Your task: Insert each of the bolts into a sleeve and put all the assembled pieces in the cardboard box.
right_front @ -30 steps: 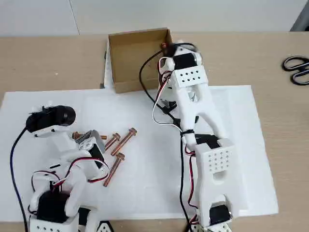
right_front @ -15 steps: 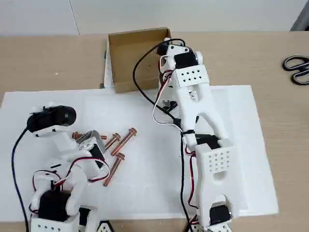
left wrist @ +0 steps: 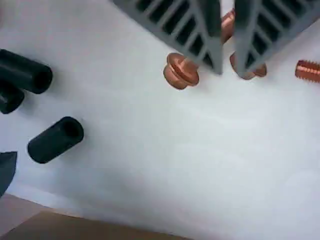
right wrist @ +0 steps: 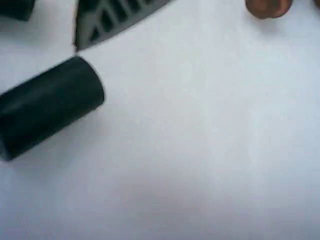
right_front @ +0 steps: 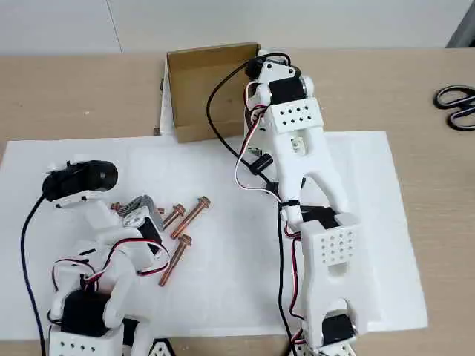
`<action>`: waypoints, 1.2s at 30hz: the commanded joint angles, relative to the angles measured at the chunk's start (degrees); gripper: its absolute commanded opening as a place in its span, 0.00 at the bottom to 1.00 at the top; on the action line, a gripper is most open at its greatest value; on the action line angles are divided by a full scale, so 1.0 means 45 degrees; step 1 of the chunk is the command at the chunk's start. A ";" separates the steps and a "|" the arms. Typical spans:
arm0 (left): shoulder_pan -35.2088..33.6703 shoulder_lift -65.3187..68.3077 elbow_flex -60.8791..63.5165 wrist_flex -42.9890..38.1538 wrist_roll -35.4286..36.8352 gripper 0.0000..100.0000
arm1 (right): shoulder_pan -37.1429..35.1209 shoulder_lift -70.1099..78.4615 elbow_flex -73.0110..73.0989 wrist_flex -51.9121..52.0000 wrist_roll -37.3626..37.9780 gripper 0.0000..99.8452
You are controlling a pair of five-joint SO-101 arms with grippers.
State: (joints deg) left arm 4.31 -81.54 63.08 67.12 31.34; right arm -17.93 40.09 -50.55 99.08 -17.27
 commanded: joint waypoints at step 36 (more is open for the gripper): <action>-0.0059 -0.0039 -0.0049 -0.0215 0.0059 0.01 | -0.1104 -0.3370 0.4884 -0.2784 -0.3888 0.16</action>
State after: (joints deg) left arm 4.31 -81.54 63.08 67.12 31.43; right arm -22.68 25.32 -28.57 89.67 -34.24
